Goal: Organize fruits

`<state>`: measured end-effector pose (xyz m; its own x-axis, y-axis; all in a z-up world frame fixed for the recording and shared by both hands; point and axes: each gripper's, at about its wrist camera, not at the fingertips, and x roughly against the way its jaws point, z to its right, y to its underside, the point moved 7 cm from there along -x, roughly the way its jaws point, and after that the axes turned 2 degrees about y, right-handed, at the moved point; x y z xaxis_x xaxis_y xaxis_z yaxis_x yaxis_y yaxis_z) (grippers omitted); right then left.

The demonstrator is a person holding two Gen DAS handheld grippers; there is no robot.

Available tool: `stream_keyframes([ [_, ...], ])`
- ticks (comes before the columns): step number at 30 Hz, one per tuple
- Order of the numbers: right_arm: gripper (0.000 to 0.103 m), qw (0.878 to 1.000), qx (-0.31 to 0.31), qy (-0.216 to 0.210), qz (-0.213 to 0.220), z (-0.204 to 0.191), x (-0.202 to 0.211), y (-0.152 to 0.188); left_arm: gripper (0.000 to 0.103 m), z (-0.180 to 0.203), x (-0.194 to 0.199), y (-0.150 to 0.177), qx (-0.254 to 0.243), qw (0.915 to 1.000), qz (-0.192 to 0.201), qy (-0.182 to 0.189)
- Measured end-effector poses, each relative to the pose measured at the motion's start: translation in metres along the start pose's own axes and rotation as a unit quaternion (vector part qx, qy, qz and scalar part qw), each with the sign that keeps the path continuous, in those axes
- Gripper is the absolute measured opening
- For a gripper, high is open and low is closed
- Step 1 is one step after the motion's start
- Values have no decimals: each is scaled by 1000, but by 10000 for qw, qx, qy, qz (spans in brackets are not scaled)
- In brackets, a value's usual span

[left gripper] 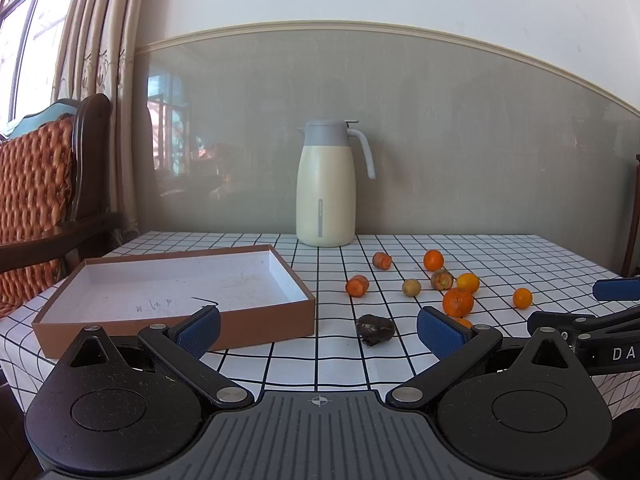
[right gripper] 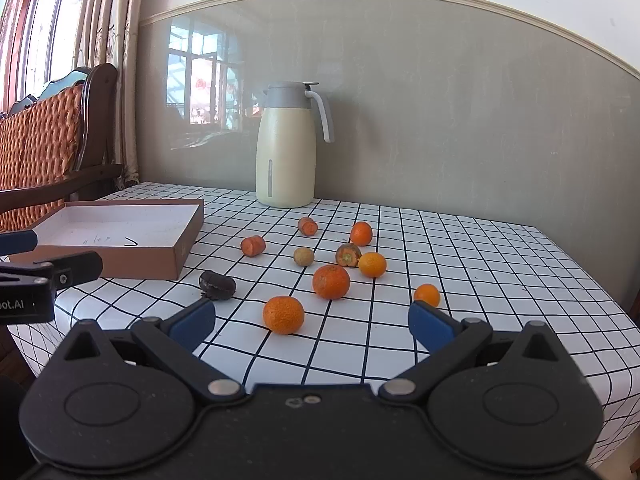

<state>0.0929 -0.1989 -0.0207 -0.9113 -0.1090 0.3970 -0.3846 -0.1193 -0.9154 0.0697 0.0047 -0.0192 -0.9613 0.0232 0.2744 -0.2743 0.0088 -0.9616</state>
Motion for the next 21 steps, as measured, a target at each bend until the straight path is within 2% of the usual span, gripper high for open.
stream_keyframes([
  [5, 97, 10000, 1, 1, -30, 0, -1, 0, 103, -3, 0, 0, 63, 10000, 23, -36],
  [10, 97, 9998, 121, 53, -178, -2, -5, 3, 103, 0, 1, 1, -99, 9996, 35, -245],
  [14, 97, 9991, 339, 56, -240, -7, -7, 5, 103, 0, -2, 1, -76, 9998, -63, -144],
  [21, 97, 9990, 373, -54, -227, -10, -10, 1, 103, -3, -9, 1, 32, 9998, -184, -116],
])
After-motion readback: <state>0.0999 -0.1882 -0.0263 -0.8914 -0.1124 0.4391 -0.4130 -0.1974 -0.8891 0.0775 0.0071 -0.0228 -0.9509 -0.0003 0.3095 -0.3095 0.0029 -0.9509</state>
